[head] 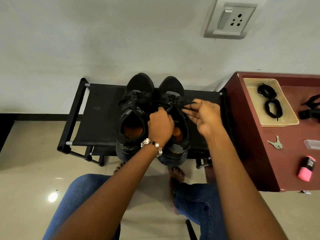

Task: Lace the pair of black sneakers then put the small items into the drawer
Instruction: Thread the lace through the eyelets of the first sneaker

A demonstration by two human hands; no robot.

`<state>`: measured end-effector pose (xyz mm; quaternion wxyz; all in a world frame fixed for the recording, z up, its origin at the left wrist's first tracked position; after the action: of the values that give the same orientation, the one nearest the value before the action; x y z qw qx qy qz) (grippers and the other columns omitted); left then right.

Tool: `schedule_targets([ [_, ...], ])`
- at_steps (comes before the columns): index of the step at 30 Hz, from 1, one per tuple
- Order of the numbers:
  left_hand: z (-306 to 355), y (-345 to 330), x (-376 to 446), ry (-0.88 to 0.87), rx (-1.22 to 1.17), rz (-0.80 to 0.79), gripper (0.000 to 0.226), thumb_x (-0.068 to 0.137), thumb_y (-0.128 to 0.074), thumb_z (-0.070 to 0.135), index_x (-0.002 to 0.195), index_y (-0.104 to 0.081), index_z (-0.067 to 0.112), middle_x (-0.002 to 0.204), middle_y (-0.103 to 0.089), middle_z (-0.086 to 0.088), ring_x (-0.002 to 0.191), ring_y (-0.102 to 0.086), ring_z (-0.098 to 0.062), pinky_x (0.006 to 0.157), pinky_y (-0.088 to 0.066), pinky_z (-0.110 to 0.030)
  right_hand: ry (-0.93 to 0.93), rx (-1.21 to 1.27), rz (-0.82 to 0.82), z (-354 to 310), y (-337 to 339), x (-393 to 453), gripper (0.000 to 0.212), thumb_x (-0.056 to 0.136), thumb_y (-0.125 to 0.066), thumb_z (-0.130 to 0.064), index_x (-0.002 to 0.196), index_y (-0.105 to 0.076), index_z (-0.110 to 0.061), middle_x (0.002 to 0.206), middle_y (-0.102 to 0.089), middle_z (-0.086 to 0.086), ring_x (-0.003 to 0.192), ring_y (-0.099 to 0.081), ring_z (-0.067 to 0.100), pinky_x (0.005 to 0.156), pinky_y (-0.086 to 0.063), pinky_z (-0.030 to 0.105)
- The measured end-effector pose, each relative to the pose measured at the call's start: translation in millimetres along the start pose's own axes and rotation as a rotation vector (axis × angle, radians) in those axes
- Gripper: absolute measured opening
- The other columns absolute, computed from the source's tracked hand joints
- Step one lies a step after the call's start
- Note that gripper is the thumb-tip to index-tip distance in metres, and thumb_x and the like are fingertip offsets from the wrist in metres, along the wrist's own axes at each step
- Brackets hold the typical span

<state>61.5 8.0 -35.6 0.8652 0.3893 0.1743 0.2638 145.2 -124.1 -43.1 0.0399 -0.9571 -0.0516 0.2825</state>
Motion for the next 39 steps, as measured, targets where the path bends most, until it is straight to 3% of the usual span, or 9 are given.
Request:
schedule_targets([
  [6,-1,-2,2,-0.011,-0.079,-0.016,0.022,0.094,-0.045,0.011,0.111,-0.052,-0.001,0.100,-0.062,-0.021,0.090,-0.059,-0.038,0.063,-0.034,-0.033,0.609,-0.941,-0.331,-41,-45,-25,0.036,0.074,-0.068,-0.020,0.103,-0.068,-0.042,0.112,-0.065,-0.020,0.114,-0.059,0.013,0.097,-0.047,0.050],
  [10,-1,1,0,0.010,-0.121,0.000,0.020,0.095,-0.046,0.014,0.109,-0.054,0.001,0.098,-0.062,-0.018,0.088,-0.060,-0.035,0.062,-0.035,-0.032,0.787,-1.534,-0.160,-31,-64,-36,0.031,0.092,-0.061,-0.023,0.123,-0.064,-0.029,0.126,-0.059,-0.002,0.120,-0.050,0.023,0.096,-0.041,0.046],
  [16,0,2,-1,0.009,-0.125,-0.006,0.019,0.095,-0.045,0.012,0.109,-0.053,0.001,0.096,-0.063,-0.017,0.085,-0.060,-0.035,0.062,-0.038,-0.033,0.980,-1.173,-0.030,-35,-59,-42,0.032,0.083,-0.064,0.001,0.108,-0.074,-0.016,0.090,-0.072,0.006,0.097,-0.058,0.026,0.080,-0.051,0.041],
  [22,0,-1,1,-0.004,-0.056,-0.026,0.025,0.095,-0.043,0.012,0.116,-0.050,-0.001,0.104,-0.062,-0.019,0.096,-0.058,-0.038,0.069,-0.041,-0.040,0.762,-0.599,0.083,-41,-28,-29,0.028,0.083,-0.066,0.000,0.102,-0.074,-0.019,0.083,-0.070,-0.005,0.092,-0.063,0.011,0.086,-0.053,0.027],
  [27,-1,-2,2,0.016,-0.031,-0.015,0.031,0.097,-0.040,0.011,0.125,-0.047,-0.002,0.105,-0.063,-0.018,0.098,-0.059,-0.035,0.066,-0.038,-0.033,0.577,0.023,0.282,-55,27,-15,0.029,0.093,-0.052,0.004,0.097,-0.069,-0.019,0.082,-0.059,-0.006,0.072,-0.056,0.002,0.070,-0.055,0.033],
  [29,-1,-3,2,0.017,-0.036,-0.017,0.030,0.097,-0.041,0.011,0.124,-0.048,-0.002,0.104,-0.063,-0.018,0.096,-0.059,-0.035,0.066,-0.040,-0.034,0.451,-0.061,0.311,-46,36,-5,0.024,0.095,-0.051,-0.002,0.100,-0.067,-0.019,0.087,-0.060,-0.003,0.077,-0.058,0.005,0.077,-0.057,0.037],
  [32,-1,-4,2,0.025,-0.049,-0.028,0.030,0.097,-0.041,0.011,0.124,-0.049,-0.001,0.104,-0.062,-0.019,0.095,-0.059,-0.035,0.069,-0.044,-0.037,0.484,-0.572,0.294,-46,29,-3,0.015,0.091,-0.060,-0.021,0.104,-0.068,-0.020,0.111,-0.062,0.007,0.104,-0.057,0.017,0.090,-0.046,0.032],
  [34,-1,-3,2,0.030,-0.048,-0.027,0.031,0.096,-0.041,0.011,0.123,-0.050,-0.001,0.106,-0.061,-0.020,0.097,-0.058,-0.036,0.071,-0.044,-0.038,0.653,-0.868,0.173,-55,4,-13,0.021,0.089,-0.066,-0.030,0.109,-0.069,-0.023,0.122,-0.054,0.007,0.120,-0.045,0.025,0.094,-0.037,0.033],
  [39,1,0,0,0.014,-0.088,-0.027,0.024,0.096,-0.045,0.014,0.113,-0.052,-0.001,0.104,-0.062,-0.020,0.095,-0.059,-0.038,0.067,-0.040,-0.037,0.779,-1.373,-0.204,-32,-55,-32,0.030,0.090,-0.064,-0.029,0.118,-0.068,-0.018,0.119,-0.060,0.007,0.113,-0.054,0.029,0.090,-0.049,0.041],
])
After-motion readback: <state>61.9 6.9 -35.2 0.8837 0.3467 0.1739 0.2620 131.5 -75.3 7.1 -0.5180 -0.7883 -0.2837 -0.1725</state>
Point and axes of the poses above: each hand's wrist, its own x-axis towards the middle knuckle, its own y-axis out of the back of the hand, z = x × y, the point moved 8 cm from there along x, towards the middle knuckle
